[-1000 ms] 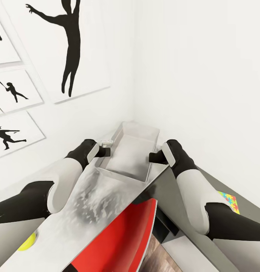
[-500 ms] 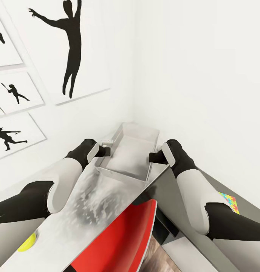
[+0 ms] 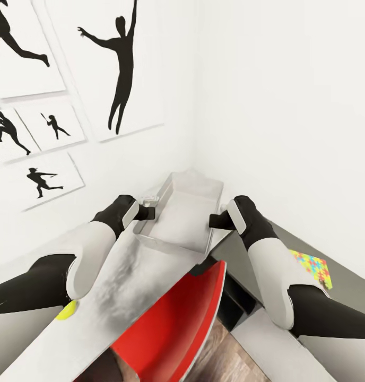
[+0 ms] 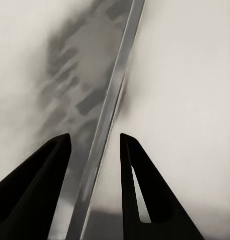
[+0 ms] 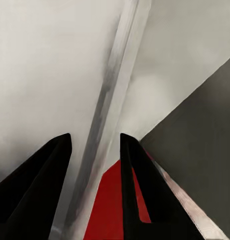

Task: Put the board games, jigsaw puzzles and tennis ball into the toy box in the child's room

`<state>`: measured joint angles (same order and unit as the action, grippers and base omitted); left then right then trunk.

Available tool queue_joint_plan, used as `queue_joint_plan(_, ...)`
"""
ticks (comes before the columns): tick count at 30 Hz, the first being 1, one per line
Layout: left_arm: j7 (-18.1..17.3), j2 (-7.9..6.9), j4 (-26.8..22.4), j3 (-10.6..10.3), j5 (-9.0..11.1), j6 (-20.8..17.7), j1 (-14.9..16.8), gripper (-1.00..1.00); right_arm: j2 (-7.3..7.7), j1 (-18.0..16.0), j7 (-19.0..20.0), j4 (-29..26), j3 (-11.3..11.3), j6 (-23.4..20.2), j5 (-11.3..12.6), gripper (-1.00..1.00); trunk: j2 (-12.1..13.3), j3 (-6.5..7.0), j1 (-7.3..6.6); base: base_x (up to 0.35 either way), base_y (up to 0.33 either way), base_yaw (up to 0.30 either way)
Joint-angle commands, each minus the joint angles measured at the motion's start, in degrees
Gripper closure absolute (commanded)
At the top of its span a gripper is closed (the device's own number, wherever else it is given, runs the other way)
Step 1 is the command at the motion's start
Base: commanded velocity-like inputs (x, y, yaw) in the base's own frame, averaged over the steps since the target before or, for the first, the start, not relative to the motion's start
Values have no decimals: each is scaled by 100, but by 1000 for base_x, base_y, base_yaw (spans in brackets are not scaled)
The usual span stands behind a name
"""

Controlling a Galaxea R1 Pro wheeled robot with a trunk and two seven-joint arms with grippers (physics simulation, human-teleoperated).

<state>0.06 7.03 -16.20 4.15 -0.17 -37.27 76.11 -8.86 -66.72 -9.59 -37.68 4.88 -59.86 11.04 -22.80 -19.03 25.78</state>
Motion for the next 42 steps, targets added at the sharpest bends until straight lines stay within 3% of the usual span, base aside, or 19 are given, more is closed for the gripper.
queue_joint_plan(1,-6,7,3,51,140,-26,0,100,-10,-7,-43,-11,33,-14,346,100,-12,-1,0,-297,158,0)
queue_joint_plan(29,2,0,3,50,140,-35,0,100,-10,-7,-43,-3,31,-14,346,100,-12,50,0,-200,233,-25)
queue_joint_plan(42,2,-9,2,42,140,-26,0,100,-10,-7,-46,3,31,-14,346,100,-12,38,0,-22,103,-9)
